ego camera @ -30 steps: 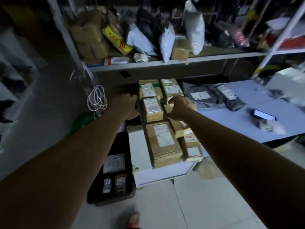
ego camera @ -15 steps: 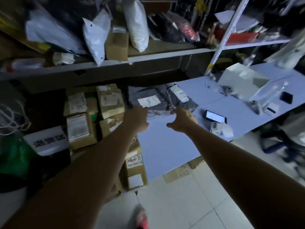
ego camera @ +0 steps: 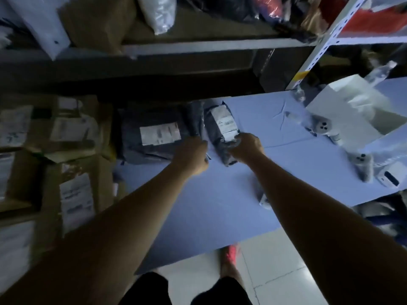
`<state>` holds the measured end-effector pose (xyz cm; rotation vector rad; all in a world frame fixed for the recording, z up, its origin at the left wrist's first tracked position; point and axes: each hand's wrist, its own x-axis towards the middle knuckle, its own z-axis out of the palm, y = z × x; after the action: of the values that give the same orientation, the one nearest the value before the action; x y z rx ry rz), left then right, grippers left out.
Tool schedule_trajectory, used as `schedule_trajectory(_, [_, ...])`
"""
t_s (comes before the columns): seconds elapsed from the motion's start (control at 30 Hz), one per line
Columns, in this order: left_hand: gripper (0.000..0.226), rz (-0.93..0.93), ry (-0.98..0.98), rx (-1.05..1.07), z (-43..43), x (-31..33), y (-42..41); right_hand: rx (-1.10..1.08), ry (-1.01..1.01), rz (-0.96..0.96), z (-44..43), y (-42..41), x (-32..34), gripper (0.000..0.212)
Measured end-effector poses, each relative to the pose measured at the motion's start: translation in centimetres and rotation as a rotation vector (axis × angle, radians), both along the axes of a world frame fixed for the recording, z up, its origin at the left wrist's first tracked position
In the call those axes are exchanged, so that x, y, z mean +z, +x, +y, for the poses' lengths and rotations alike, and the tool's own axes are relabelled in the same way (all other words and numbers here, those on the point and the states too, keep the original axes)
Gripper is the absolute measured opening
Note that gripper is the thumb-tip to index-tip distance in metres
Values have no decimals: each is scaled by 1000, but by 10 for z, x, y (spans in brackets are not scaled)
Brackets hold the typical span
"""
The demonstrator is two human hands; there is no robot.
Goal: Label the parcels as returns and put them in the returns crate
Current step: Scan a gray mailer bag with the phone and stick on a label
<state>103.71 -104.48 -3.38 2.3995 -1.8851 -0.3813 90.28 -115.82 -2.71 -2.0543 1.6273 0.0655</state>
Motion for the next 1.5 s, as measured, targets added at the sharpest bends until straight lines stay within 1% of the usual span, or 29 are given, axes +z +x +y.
schedule_trajectory(0.03, [27,35,3,27,-12,-7,-12,10,18,-21,-20,-4,-7,57])
schedule_trajectory(0.1, [26,138,25,119,-37,-24,-33,56,50,-45,-58,-9,-25,54])
schedule_trajectory(0.17, [26,265,35,258,-63,-41,-51,98,62,-74,-93,-8,-41,50])
schedule_trajectory(0.23, [29,339,61,387,-87,-57,-64,116,78,-116,-117,-4,-55,51])
schedule_trajectory(0.3, [37,370,75,503,-106,-68,-72,150,109,-141,-134,0,-66,50])
schedule_trajectory(0.4, [56,521,16,692,-125,-77,-80,216,167,-189,-146,0,-82,46])
schedule_trajectory(0.5, [58,688,-40,849,-139,-88,-85,232,209,-238,-149,-8,-93,46])
schedule_trajectory(0.53, [64,731,-42,908,-144,-97,-85,236,220,-247,-151,-12,-97,46])
schedule_trajectory(0.6, [84,794,-61,979,-151,-99,-86,233,260,-262,-154,-18,-101,48])
schedule_trajectory(0.63, [86,797,-47,975,-153,-101,-85,232,283,-280,-156,-20,-101,48])
schedule_trajectory(0.67, [79,802,-23,950,-155,-100,-87,238,308,-297,-157,-22,-102,47])
schedule_trajectory(0.7, [66,792,16,904,-157,-98,-92,254,330,-304,-157,-25,-101,44])
schedule_trajectory(0.73, [62,784,14,923,-158,-97,-92,270,343,-310,-155,-27,-101,42])
schedule_trajectory(0.8, [78,786,-11,980,-154,-95,-97,257,348,-319,-149,-31,-99,42])
schedule_trajectory(0.83, [81,736,-43,1001,-150,-97,-101,241,351,-324,-144,-33,-99,43])
schedule_trajectory(0.9, [74,724,-56,981,-138,-93,-112,223,346,-326,-133,-39,-97,45])
schedule_trajectory(0.93, [75,706,-58,983,-132,-88,-117,226,337,-319,-126,-43,-96,44])
schedule_trajectory(1.0, [86,618,-33,999,-117,-80,-125,239,322,-302,-111,-50,-94,45])
schedule_trajectory(1.03, [88,584,-18,992,-110,-79,-128,240,318,-298,-103,-54,-93,45])
schedule_trajectory(1.13, [81,534,7,958,-80,-72,-140,230,323,-294,-73,-70,-89,47])
schedule_trajectory(1.27, [68,516,-7,910,-30,-71,-158,218,345,-227,-26,-90,-87,45])
schedule_trajectory(1.37, [72,546,-6,899,4,-73,-172,191,342,-225,9,-105,-86,38])
schedule_trajectory(1.5, [82,470,-6,882,37,-79,-186,171,383,-285,39,-127,-88,37])
